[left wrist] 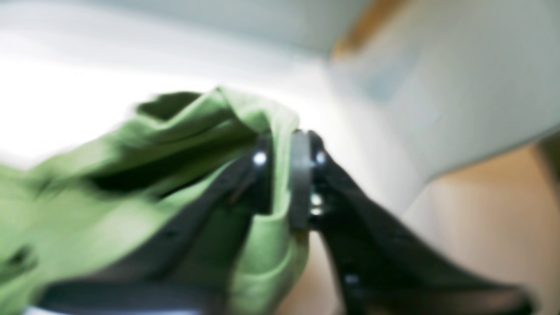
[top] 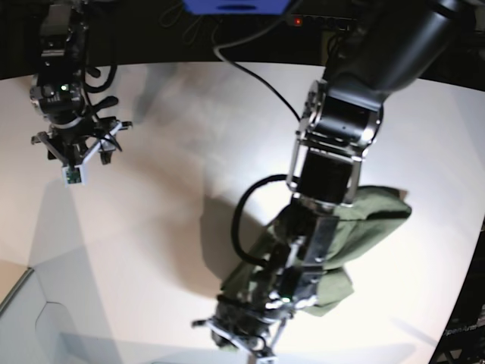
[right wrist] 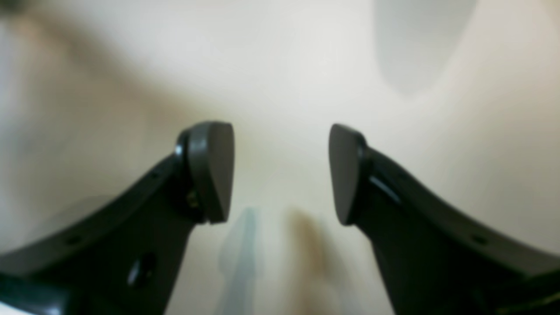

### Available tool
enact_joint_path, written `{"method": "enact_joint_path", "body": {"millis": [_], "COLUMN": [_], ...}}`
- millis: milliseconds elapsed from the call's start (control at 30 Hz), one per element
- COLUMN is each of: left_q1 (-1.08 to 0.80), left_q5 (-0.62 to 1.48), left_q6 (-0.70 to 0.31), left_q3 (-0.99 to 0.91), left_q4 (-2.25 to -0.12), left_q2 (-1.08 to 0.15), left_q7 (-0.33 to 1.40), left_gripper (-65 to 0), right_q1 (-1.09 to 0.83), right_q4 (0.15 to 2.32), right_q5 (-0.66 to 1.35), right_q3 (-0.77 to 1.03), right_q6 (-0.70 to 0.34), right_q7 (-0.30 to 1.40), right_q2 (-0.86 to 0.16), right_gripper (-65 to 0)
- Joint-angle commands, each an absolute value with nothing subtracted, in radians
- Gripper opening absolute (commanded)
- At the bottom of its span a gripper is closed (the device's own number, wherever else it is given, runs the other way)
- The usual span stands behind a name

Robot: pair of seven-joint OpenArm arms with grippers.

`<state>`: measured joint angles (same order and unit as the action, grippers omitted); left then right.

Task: Layout the t-shirt on the table in an organized manner, then fold the t-shirt properly
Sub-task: 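Lift the shirt corner with the left gripper and swing it across, then grasp the shirt with the right gripper and pull it away from the left gripper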

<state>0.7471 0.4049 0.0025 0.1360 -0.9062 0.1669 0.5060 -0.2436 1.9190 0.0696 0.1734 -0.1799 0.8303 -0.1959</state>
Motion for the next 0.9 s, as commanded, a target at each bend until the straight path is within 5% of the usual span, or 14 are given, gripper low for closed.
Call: {"method": "enact_joint_path", "body": {"millis": [0,100,200,300,500,867], "left_q1": [0.796,0.806,0.771,0.705,0.518,0.027], "left_q5": [0.395,0.407,0.464,0.516,0.593,0.598], "left_q6": [0.008,0.004,0.007,0.012,0.013,0.013], "left_q3": [0.16,0.275,0.403,0.437,0.389,0.001], "left_q4": [-0.86,-0.693,-0.699,-0.809,-1.188,-1.557], "left_q2": [0.157,0.157,0.157,0.157,-0.061,-0.325], "left_q7": [0.464,0.357,0.24,0.199,0.196,0.196], "left_gripper": [-50.2,-32.3,-24.2,-23.7,-23.7,-23.6], "right_q1": [-0.232,-0.249,-0.251,-0.251,-0.248,-0.173], "right_q4": [1.937,1.937,1.937,1.937,1.934,1.916], "right_q5": [0.068,0.068,0.07,0.07,0.07,0.071], "right_q3": [0.182,0.189,0.194,0.189,0.188,0.171], "right_q6": [-0.176,-0.176,-0.176,-0.176,-0.176,-0.176], "right_q7": [0.811,0.811,0.811,0.811,0.808,0.803], "right_q2": [-0.205,-0.205,-0.205,-0.205,-0.205,-0.203], "right_gripper": [-30.2,-30.2,-30.2,-30.2,-30.2,-30.2]}}
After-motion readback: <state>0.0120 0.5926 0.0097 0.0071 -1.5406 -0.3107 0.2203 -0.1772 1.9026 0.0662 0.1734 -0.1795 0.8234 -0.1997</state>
